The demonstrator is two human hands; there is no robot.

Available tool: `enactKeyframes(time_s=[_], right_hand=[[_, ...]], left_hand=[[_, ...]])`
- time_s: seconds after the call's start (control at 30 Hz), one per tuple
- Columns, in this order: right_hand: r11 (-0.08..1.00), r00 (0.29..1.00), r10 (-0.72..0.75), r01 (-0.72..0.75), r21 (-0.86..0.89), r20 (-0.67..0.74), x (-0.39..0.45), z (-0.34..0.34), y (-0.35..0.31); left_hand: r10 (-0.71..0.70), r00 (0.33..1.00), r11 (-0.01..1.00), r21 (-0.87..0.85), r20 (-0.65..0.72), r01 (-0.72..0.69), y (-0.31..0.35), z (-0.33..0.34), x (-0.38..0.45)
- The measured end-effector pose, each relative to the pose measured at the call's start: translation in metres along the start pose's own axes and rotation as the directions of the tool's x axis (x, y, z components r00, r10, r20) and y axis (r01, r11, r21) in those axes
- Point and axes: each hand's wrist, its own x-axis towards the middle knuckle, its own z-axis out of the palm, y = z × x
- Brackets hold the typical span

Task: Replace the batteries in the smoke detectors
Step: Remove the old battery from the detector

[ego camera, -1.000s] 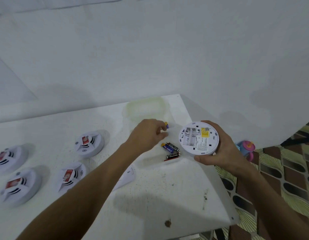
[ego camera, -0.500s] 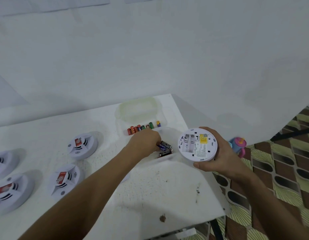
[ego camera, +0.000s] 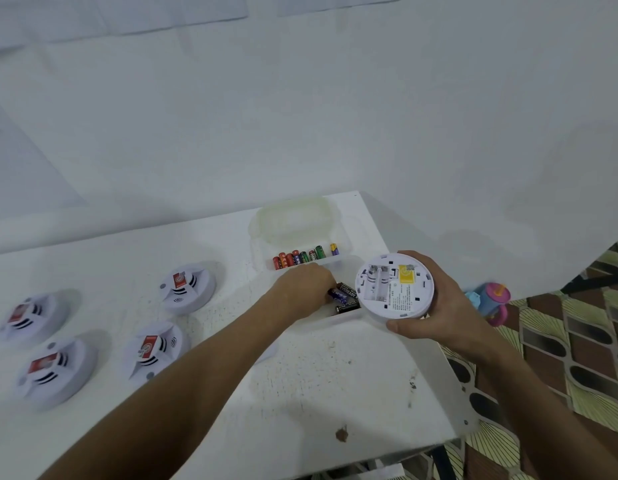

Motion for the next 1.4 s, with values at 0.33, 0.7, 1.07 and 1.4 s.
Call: enactKeyframes(time_s=[0.33,0.7,1.07,1.4], right_hand=[[1.0,0.999,-0.022,0.023,0.014,-0.032,0.003,0.002,-0.006],[0.996,0.996,-0.093,0.093,0.005,0.005,0.027,0.028,-0.02],[0.992,0.995,-0.098,0.095,0.086,0.029,0.034,0.038,-0.026],[0.99,0.99,-0.119,0.112,0.082,0.079,0.037,0.035,-0.027]], left_hand=[[-0.137,0.962,0.931,-0.364,-0.238,0.042,-0.011,-0.029,-0.035],[-0.076,0.957,0.843,-0.531,-0.279,-0.088,0.004,-0.084,-0.075],[-0.127,0.972,0.587,-0.805,-0.2,-0.089,-0.002,-0.073,-0.074],[-0.071,0.997,0.548,-0.836,-0.022,0.02,-0.012,-0.071,-0.065]])
